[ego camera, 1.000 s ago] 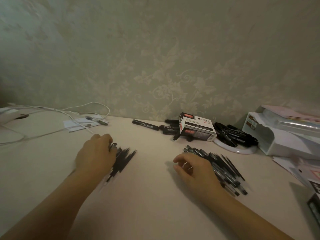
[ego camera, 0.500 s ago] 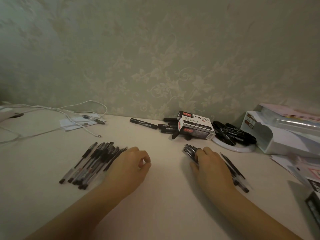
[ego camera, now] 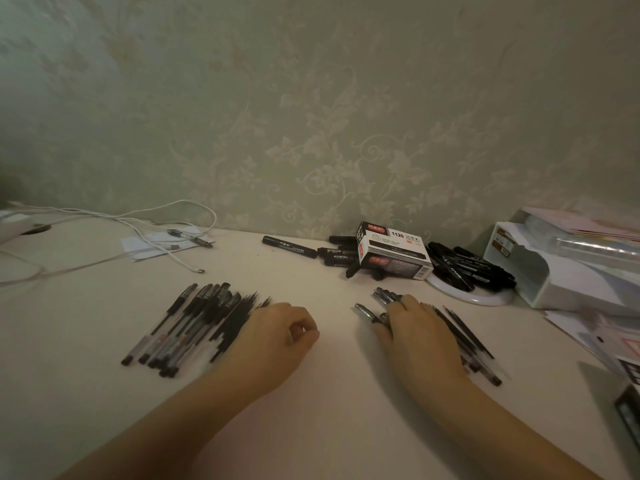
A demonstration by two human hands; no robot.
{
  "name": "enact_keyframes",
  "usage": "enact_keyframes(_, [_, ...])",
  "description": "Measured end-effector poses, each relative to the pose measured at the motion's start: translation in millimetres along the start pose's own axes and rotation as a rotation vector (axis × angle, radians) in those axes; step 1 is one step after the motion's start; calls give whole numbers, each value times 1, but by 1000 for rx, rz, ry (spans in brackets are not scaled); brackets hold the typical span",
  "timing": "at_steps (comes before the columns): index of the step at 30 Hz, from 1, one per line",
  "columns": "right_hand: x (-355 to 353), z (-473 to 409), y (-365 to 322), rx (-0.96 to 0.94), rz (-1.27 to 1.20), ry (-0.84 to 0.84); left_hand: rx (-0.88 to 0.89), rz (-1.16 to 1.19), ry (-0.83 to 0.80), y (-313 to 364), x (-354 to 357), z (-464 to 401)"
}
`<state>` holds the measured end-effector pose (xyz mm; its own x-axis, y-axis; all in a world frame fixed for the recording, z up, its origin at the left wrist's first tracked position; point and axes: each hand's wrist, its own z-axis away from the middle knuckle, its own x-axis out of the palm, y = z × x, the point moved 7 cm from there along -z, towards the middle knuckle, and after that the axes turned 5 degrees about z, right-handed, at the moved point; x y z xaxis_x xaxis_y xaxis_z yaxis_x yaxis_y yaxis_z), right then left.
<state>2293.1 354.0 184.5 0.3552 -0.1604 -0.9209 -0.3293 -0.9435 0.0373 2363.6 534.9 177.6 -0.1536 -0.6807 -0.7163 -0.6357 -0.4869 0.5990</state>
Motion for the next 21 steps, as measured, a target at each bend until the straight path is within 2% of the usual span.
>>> enact_keyframes(2, [-7, -1, -3, -18, -186, 41, -76, 197, -21, -2, 5, 1])
enact_keyframes(4, [-7, -1, -10, -22, -525, 13, -135, 422, -95, 2, 13, 2])
enact_keyframes(6, [4, 3, -25, -10, -924, -151, -157, 630, -150, 10, 21, 3])
enact_keyframes(8, [16, 12, -40, -6, -1217, -315, -172, 755, -149, 17, 24, 4])
enact_keyframes(10, [21, 16, -46, -52, -1279, -379, -156, 729, -158, 21, 25, 5])
enact_keyframes(12, [20, 15, -43, -74, -1211, -342, -121, 630, -158, 21, 24, 5])
enact_keyframes(14, [18, 11, -35, -31, -1200, -269, -34, 427, -109, 21, 16, 3])
enact_keyframes(17, [18, 9, -33, -33, -1325, -253, 136, 144, -105, 30, 12, 4])
enact_keyframes(21, [16, 9, -34, -75, -1319, -248, 185, 106, -190, 32, 19, 5])
